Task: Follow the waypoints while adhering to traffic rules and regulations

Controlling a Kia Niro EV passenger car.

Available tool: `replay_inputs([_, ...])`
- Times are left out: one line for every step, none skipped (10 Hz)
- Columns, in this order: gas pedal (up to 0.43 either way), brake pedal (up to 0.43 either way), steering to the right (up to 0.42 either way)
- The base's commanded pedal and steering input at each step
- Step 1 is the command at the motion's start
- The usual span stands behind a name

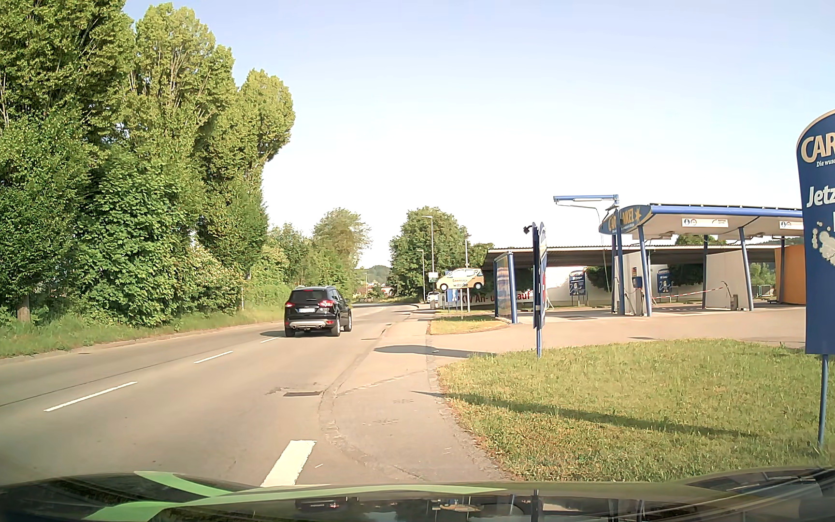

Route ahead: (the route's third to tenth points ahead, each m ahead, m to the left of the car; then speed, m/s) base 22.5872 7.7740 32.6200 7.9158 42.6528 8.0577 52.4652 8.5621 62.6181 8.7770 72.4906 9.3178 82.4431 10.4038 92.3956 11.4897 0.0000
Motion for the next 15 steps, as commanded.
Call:
replay_inputs([0.000, 0.299, -0.007])
replay_inputs([0.000, 0.299, -0.007])
replay_inputs([0.000, 0.299, -0.007])
replay_inputs([0.000, 0.299, -0.007])
replay_inputs([0.000, 0.299, -0.007])
replay_inputs([0.000, 0.299, -0.007])
replay_inputs([0.000, 0.299, -0.007])
replay_inputs([0.000, 0.299, -0.007])
replay_inputs([0.000, 0.299, -0.007])
replay_inputs([0.000, 0.299, -0.007])
replay_inputs([0.000, 0.299, -0.007])
replay_inputs([0.000, 0.299, -0.007])
replay_inputs([0.000, 0.299, -0.007])
replay_inputs([0.000, 0.299, -0.007])
replay_inputs([0.000, 0.299, -0.007])
